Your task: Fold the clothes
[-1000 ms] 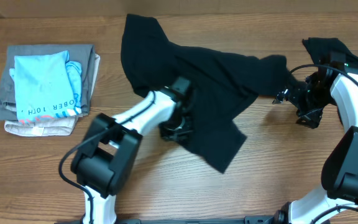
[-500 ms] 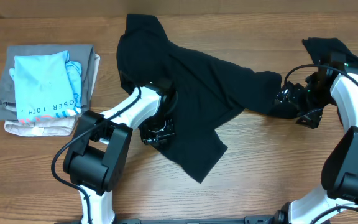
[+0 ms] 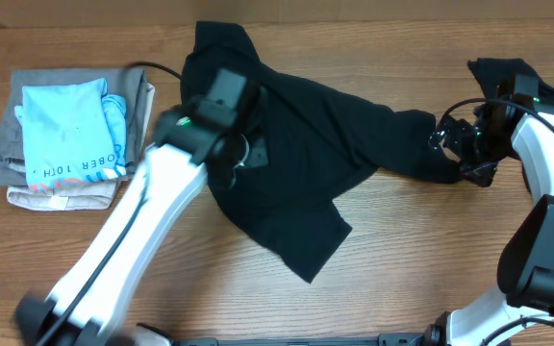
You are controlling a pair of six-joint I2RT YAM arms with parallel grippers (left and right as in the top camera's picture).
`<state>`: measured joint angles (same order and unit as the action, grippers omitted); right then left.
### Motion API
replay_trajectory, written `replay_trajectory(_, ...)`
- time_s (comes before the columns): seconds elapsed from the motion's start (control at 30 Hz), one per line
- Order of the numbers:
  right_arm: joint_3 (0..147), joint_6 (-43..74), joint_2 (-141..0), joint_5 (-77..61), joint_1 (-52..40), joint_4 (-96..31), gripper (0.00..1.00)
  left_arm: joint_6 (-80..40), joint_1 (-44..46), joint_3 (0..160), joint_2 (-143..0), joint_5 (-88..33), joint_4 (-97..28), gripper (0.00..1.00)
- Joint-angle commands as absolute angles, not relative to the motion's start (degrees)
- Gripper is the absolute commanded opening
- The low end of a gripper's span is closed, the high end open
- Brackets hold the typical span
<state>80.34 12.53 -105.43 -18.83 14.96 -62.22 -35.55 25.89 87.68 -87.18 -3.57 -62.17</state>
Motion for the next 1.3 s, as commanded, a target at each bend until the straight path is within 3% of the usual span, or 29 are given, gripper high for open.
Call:
replay_trajectory(0.0, 88.66, 5.85, -105.25, -27.92, 14.85, -64.58, 0.96, -34.65, 26.17, 88.01, -83.48, -2.24, -62.92, 0.19)
replay_trajectory(0.03, 91.48, 5.43, -105.45, -27.68, 14.74, -66.22, 0.96, -34.68, 26.17, 88.01, -83.11, -1.80, -63.20, 0.27)
replay_trajectory(0.13, 102.50, 3.25, -106.24, -24.05, 13.58, -71.24, 0.99, -34.65, 26.24, 87.70, -83.26, 2.02, -64.55, 0.38)
replay_trajectory(0.23, 110.74, -0.27, -106.76, -19.90, 11.84, -72.29, 1.00, -34.68, 26.24, 86.72, -83.96, 4.82, -64.71, 0.64)
replay_trajectory(0.33, 113.32, -0.54, -106.76, -13.21, 10.92, -69.36, 0.93, -34.65, 26.24, 86.63, -85.14, 5.10, -64.69, 0.94)
replay_trajectory(0.37, 113.30, -0.99, -106.91, -12.84, 10.94, -68.27, 0.92, -34.68, 26.24, 86.63, -85.65, 5.06, -64.73, 1.00)
replay_trajectory(0.7, 113.27, -6.22, -118.76, -15.22, 11.99, -66.46, 0.90, -34.68, 26.26, 86.63, -86.61, 5.08, -64.55, 1.00)
replay_trajectory(0.83, 113.27, -6.46, -124.84, -21.06, 12.86, -66.87, 0.76, -34.68, 26.24, 86.63, -86.61, 5.08, -64.53, 1.00)
replay_trajectory(1.27, 112.46, -6.48, -134.45, -28.88, 15.29, -63.24, 0.72, -34.68, 26.24, 86.63, -86.61, 5.08, -64.53, 1.00)
